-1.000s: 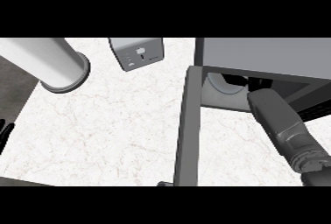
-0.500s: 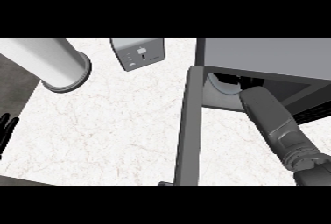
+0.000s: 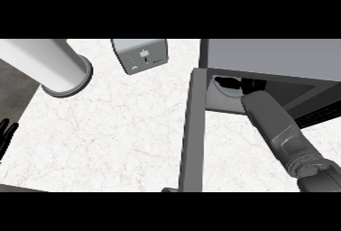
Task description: Pick up the milk, place it into the microwave and close the microwave
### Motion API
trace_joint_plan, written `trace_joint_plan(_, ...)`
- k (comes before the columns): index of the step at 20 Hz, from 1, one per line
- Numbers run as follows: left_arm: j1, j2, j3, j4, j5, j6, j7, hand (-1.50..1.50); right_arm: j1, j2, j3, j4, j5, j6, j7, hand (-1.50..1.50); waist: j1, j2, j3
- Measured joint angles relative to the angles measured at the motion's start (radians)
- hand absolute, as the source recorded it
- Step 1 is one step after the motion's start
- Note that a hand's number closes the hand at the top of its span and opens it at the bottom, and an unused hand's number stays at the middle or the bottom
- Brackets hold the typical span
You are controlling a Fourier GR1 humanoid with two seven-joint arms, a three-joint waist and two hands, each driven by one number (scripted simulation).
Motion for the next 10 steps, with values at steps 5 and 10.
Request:
trace_joint_plan(5, 0.017, -0.013, -0.002, -0.005, -0.012, 0.001, -0.018, -1.50, 0.008, 0.005, -0.009, -0.012, -0.006, 0.017, -0.009, -1.50, -0.012, -0.007, 0.000)
trace_joint_plan(10, 0.036, -0.022, 0.001, -0.021, -0.021, 0.002, -0.034, -1.50, 0.044, 0.002, -0.030, -0.035, -0.023, 0.052, -0.047, -1.50, -0.029, -0.014, 0.000)
